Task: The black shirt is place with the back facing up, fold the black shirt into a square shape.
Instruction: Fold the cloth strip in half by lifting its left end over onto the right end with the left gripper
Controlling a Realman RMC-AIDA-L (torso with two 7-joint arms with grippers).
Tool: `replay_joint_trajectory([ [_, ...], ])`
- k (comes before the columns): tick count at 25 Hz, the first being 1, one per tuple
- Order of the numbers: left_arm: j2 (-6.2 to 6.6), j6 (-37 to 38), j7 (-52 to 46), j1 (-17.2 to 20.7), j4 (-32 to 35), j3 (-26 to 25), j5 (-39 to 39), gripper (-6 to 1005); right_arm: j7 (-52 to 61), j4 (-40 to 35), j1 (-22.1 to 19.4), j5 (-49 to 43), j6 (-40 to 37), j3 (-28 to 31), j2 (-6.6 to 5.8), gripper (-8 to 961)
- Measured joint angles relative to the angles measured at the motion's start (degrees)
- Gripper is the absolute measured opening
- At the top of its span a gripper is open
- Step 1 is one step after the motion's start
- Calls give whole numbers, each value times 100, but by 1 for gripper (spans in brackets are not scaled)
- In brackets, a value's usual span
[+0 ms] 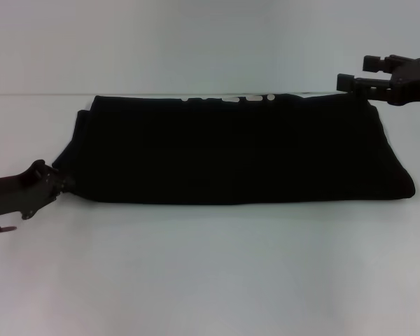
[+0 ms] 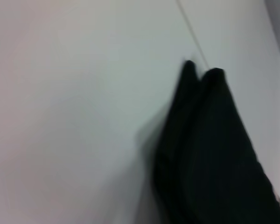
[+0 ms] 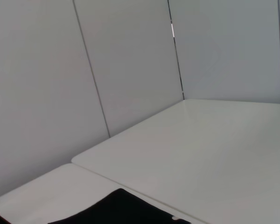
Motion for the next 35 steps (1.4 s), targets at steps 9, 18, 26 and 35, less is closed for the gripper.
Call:
replay_joint_trajectory([
  [9,38,252,856,217,431,19,-171,11,21,64,25,254,101,-3,170,911],
  [18,111,583,891,859,1338,-72,-129,18,23,168,88,548,435,-34,303,911],
  [26,186,866,864,1218,1761,-432,-21,43,-16,292,187,552,719,-53,362,912],
  [35,322,1496,889,315,1123,-384,-76,72,10,241,-44,561,797,57,233,913],
])
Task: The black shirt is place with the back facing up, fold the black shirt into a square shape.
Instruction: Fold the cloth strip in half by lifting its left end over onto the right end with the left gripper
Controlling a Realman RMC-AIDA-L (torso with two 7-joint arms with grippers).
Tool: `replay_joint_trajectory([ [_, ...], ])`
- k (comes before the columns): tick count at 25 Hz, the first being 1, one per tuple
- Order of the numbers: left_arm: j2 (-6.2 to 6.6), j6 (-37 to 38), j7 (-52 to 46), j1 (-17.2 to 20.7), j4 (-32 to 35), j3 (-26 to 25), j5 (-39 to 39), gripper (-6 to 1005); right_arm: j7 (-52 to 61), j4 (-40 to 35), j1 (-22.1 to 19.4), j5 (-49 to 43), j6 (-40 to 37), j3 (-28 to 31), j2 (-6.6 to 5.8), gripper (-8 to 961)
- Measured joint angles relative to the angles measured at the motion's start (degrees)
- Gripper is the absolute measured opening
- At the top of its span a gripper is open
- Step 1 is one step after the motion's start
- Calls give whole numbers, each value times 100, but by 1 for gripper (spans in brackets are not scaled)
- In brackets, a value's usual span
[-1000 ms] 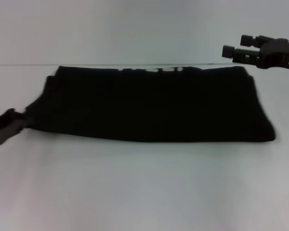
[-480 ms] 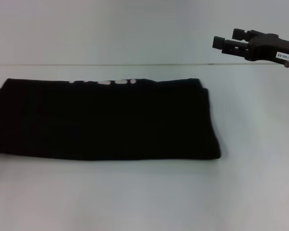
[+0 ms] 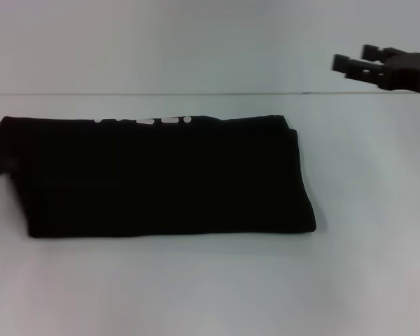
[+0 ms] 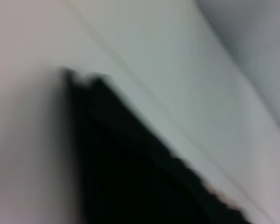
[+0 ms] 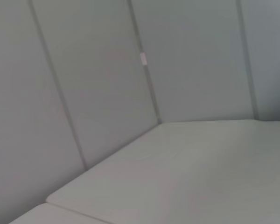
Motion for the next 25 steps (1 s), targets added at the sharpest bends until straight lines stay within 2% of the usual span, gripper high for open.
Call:
replay_joint_trajectory([
  [3,18,278,116,-630,-500,5,-9,81,-6,-18,-128,46,153,193,-96,913],
  [4,-14,335,174,-886,-702,11,-9,84,-14,-22,-177,71,220,275,-137,913],
  [6,-169,408,293,-1371,-1050,61,-11,90,-15,-26,-281,113,273,387,-252,913],
  [9,-612,279,437,-2033,-1322,221,-12,100,8,-38,-423,137,242,466,-451,913],
  [11,-1036,-109,500,-2375,-1355,475,-19,106,10,-57,-510,141,175,492,-552,913],
  [13,-1283,-628,643,-2549,-1572,703,-84,112,-7,-82,-583,145,109,502,-619,914],
  [14,-1345,-982,826,-2598,-1814,764,-190,115,-19,-92,-617,145,92,497,-644,914],
  [16,-1333,-1746,1403,-2601,-2626,723,-566,122,-36,-97,-665,138,44,482,-673,914],
  [18,-1372,-2462,2314,-2363,-3459,477,-1046,128,-43,-97,-692,55,-25,442,-686,914],
  [19,-1372,-2462,2314,-2363,-3459,477,-1046,131,-43,-97,-692,55,-25,442,-686,914],
  [21,-1364,-2351,2905,-2056,-3796,143,-1250,137,-28,-98,-720,23,-76,418,-685,914],
  [25,-1346,-1833,2949,-1947,-3818,75,-1261,150,245,-97,-747,-110,-203,382,-698,912],
])
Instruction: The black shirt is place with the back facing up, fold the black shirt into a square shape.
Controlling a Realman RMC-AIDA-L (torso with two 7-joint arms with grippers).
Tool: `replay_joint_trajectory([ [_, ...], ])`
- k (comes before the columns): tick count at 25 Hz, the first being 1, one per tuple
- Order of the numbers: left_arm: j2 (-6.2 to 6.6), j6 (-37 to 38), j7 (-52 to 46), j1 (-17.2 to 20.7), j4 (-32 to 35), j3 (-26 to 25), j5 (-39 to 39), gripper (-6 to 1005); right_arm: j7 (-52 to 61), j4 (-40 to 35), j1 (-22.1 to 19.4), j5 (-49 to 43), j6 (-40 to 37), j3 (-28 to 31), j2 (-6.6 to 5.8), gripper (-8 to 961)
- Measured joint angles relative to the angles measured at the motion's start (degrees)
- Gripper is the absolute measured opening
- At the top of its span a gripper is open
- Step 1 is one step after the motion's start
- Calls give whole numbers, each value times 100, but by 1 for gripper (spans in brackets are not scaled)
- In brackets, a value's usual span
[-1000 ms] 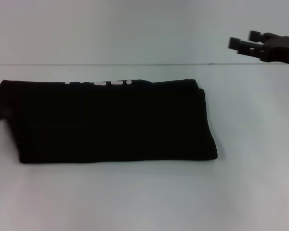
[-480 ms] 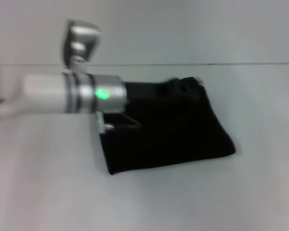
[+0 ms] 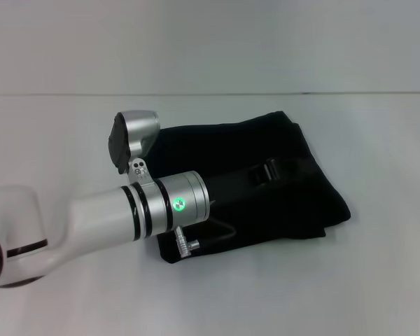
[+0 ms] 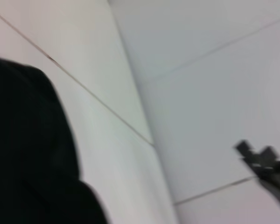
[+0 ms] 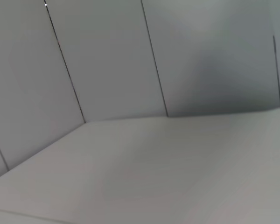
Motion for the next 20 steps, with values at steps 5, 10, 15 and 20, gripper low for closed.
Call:
replay_joint_trajectory([
  [5,26,1212,197,45,363,51,51,374,1087,14,137,-589,-374,-256,-171,912],
  [10,61,2106,671,321,1266,307,66,578,2258,73,446,-1118,-709,-875,-276,911],
  [15,146,2731,1386,728,2195,809,20,756,2909,382,798,-1444,-783,-1278,-225,912],
  [20,361,2890,2313,1082,2756,1428,50,871,3136,1112,1189,-1635,-553,-1418,-223,912],
])
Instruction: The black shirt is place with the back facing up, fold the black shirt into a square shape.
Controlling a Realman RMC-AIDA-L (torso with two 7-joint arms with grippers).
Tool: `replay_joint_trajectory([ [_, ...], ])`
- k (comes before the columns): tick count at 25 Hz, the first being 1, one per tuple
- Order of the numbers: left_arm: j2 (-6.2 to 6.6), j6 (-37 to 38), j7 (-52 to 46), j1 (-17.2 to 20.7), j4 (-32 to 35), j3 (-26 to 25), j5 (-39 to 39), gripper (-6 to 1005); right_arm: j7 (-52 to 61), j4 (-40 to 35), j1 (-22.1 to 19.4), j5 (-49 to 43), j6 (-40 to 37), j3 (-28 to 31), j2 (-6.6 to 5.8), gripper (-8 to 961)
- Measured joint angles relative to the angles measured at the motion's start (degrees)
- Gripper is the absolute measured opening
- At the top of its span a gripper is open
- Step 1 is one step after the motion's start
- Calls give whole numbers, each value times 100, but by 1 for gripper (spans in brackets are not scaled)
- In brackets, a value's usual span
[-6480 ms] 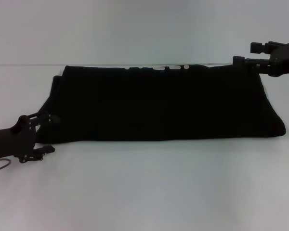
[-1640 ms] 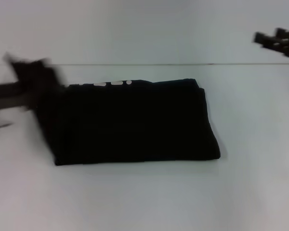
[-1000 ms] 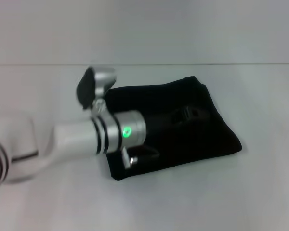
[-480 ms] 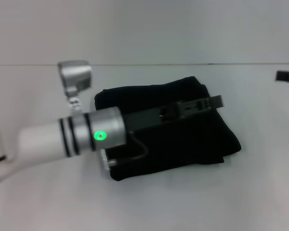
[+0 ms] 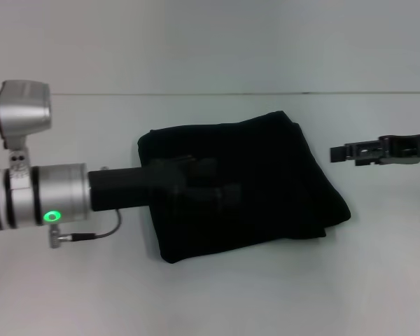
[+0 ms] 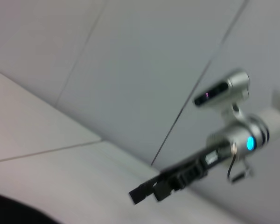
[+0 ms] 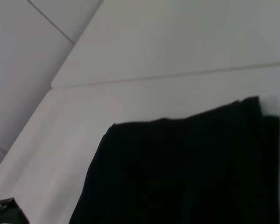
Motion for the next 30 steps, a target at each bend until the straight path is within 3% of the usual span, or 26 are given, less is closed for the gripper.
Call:
replay_joint_trajectory([
  [4,-22,-26,435,221,515,374,11,952,255,303,203,-110,341,-147,81,911],
  [8,-29,-152,528,301,807,642,11,951,388,514,346,-120,674,-246,186,911],
  [26,-6,-263,634,293,906,639,-53,951,585,920,487,-166,1552,-414,598,907],
  [30,-3,-326,634,284,906,642,-53,951,586,922,509,-160,1622,-413,674,868],
])
